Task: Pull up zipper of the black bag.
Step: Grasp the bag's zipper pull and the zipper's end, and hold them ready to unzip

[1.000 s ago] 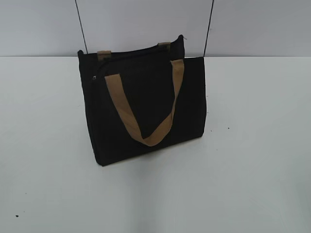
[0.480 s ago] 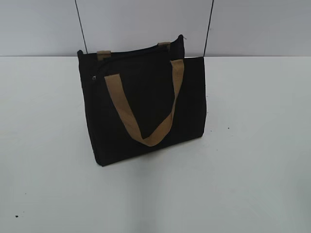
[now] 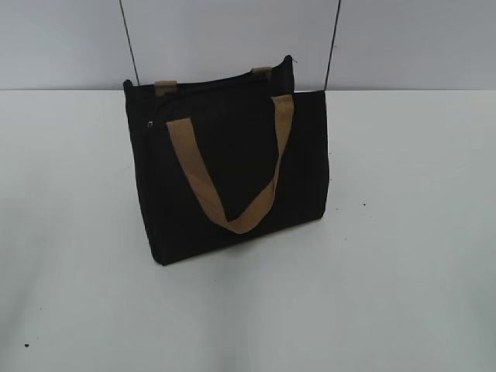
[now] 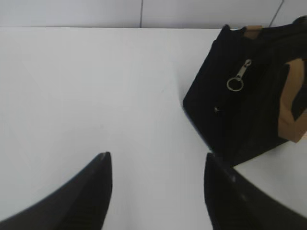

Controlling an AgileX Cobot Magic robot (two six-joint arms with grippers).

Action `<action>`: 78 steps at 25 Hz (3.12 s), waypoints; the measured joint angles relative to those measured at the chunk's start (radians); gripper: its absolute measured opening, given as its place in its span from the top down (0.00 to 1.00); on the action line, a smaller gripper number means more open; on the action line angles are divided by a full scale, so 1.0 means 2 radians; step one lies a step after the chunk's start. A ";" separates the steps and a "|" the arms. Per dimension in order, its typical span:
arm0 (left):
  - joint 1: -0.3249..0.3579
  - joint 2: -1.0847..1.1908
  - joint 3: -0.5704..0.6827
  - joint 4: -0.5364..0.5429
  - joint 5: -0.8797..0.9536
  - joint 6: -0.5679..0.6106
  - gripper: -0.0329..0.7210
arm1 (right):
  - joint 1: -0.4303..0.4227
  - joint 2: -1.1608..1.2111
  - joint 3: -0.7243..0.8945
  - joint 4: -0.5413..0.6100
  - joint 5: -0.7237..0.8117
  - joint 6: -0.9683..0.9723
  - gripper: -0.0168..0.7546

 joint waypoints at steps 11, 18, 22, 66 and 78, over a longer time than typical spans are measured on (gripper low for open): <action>-0.020 0.317 0.000 -0.269 -0.182 0.380 0.29 | 0.000 0.000 0.000 0.000 0.000 0.000 0.27; 0.033 0.478 -0.005 -0.624 -0.122 0.835 0.29 | 0.000 0.000 0.000 0.000 0.000 0.000 0.27; 0.074 0.558 -0.006 -0.761 -0.038 1.045 0.32 | 0.000 0.000 0.000 0.000 0.000 0.000 0.27; -0.001 0.775 -0.158 -0.782 -0.016 1.157 0.66 | 0.000 0.000 0.000 0.005 0.000 0.000 0.27; -0.001 0.747 -0.157 -0.782 -0.009 1.112 0.91 | 0.000 0.190 -0.115 0.094 0.001 -0.129 0.38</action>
